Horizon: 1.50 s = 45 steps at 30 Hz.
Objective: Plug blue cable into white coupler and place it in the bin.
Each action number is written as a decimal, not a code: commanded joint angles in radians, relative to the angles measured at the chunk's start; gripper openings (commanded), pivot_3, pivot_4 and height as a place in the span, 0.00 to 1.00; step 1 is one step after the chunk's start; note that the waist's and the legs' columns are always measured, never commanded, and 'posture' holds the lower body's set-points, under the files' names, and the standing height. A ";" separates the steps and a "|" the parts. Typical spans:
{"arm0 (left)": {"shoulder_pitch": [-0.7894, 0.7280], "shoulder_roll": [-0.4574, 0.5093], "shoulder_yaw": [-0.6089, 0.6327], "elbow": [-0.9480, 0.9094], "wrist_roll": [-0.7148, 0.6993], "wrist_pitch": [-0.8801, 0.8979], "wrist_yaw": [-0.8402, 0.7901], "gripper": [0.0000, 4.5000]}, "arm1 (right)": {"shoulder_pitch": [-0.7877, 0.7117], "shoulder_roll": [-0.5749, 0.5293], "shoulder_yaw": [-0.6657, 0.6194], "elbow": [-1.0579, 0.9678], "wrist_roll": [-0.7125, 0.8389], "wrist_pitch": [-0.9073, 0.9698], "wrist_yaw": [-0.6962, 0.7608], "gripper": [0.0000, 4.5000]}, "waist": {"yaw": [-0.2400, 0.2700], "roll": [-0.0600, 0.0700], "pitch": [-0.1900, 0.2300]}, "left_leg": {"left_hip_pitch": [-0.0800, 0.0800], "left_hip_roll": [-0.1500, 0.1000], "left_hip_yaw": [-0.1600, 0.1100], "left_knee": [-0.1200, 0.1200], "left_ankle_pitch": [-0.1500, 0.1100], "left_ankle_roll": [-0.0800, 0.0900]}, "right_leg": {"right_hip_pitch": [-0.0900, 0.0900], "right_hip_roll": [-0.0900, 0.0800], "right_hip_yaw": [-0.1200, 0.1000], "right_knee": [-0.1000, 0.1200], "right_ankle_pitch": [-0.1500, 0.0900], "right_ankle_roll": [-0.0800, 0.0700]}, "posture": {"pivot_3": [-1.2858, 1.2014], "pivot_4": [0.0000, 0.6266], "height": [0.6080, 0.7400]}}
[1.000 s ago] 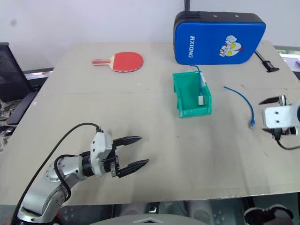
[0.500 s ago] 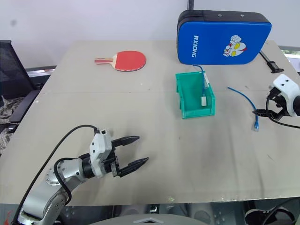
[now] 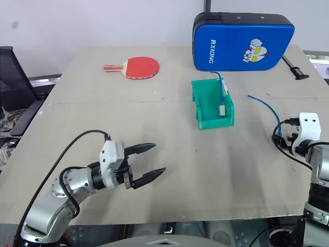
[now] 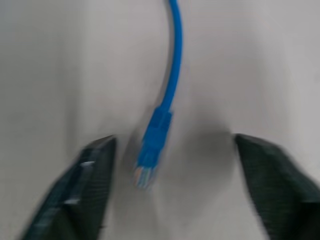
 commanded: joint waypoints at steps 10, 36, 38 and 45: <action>0.007 0.005 0.004 -0.020 -0.003 -0.006 -0.003 1.00 | -0.167 0.440 -0.254 -0.342 0.043 0.372 -0.250 0.00 | -0.019 -0.001 -0.001 | 0.000 0.002 0.000 0.000 0.000 0.000 | 0.000 0.002 0.001 0.001 0.000 0.001 | 0.52 0.24 1.00; -0.026 0.015 -0.004 0.075 0.012 -0.046 -0.085 1.00 | 0.189 -0.565 0.393 -0.503 0.281 -0.669 0.533 0.76 | -0.024 -0.006 -0.001 | 0.000 0.003 -0.001 -0.003 0.000 0.000 | -0.002 0.004 -0.003 -0.002 -0.005 0.003 | 0.52 0.24 1.00; -0.027 0.013 -0.005 0.082 0.015 -0.054 -0.089 1.00 | 0.097 -0.564 0.492 -0.382 0.218 -0.830 0.615 0.76 | -0.027 -0.009 0.000 | 0.000 0.007 0.001 -0.002 0.000 0.000 | -0.002 0.006 -0.002 -0.002 -0.005 0.003 | 0.52 0.24 1.00; 0.003 0.013 -0.001 0.073 0.020 -0.081 -0.103 1.00 | -0.251 -0.401 0.796 0.083 -0.010 -1.252 0.844 0.76 | -0.023 -0.012 0.003 | 0.001 0.009 0.004 0.000 0.000 0.000 | -0.002 0.008 0.002 -0.002 -0.004 0.000 | 0.52 0.24 1.00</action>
